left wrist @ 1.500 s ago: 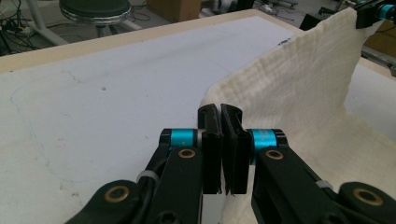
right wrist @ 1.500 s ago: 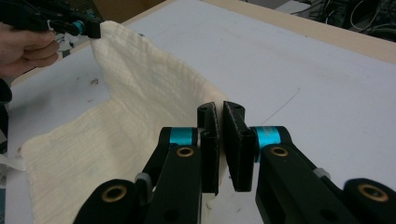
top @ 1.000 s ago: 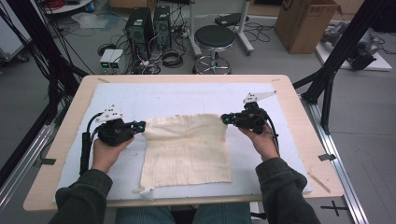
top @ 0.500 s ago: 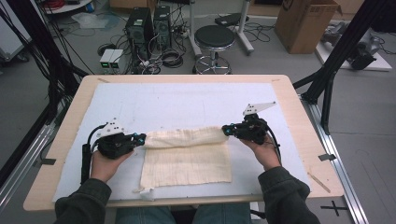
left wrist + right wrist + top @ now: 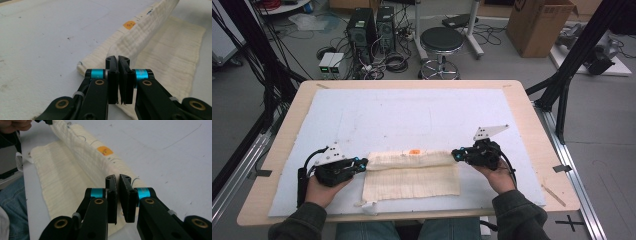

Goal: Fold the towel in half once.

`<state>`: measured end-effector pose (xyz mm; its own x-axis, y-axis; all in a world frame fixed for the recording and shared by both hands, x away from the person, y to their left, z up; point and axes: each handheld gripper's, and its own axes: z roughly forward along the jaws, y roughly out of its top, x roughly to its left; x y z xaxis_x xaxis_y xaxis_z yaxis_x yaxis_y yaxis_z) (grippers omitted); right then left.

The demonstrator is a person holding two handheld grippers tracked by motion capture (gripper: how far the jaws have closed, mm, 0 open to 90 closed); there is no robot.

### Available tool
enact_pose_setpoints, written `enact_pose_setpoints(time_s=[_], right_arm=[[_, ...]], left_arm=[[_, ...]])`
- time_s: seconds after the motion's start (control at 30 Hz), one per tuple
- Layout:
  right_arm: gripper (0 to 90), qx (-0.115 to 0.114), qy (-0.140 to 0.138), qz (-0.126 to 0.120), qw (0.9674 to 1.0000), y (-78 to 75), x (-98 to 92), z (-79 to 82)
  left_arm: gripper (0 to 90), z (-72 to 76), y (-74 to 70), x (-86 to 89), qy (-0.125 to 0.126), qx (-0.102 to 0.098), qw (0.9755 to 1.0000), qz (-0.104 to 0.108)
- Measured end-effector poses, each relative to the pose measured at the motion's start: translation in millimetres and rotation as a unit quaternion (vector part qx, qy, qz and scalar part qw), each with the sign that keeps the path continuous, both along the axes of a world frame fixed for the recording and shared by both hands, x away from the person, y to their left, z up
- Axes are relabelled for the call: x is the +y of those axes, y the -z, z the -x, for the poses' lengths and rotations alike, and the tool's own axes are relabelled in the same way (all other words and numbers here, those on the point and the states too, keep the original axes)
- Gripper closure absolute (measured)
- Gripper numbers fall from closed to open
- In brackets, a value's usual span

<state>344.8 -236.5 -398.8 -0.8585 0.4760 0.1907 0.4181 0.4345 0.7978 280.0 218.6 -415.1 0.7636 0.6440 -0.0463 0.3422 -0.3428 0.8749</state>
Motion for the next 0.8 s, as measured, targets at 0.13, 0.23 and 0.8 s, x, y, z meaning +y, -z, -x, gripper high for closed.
enact_pose_setpoints(time_s=[0.13, 0.23, 0.8], right_arm=[[84.7, 0.000, -0.003, 0.001, 1.0000, 5.1, -1.3, 9.0], [84.6, 0.003, -0.005, 0.004, 1.0000, 10.0, -2.4, 16.2], [69.7, 0.001, -0.026, -0.028, 0.9993, 12.3, -16.4, 43.2]], left_arm=[[86.1, 7.3, 1.8, -0.3, 0.007, -0.001, 1.0000, 0.002], [85.9, 13.2, 3.7, 0.0, 0.015, 0.000, 0.9999, 0.001], [62.0, 32.4, 0.5, 6.4, 0.039, 0.000, 0.9986, 0.036]])
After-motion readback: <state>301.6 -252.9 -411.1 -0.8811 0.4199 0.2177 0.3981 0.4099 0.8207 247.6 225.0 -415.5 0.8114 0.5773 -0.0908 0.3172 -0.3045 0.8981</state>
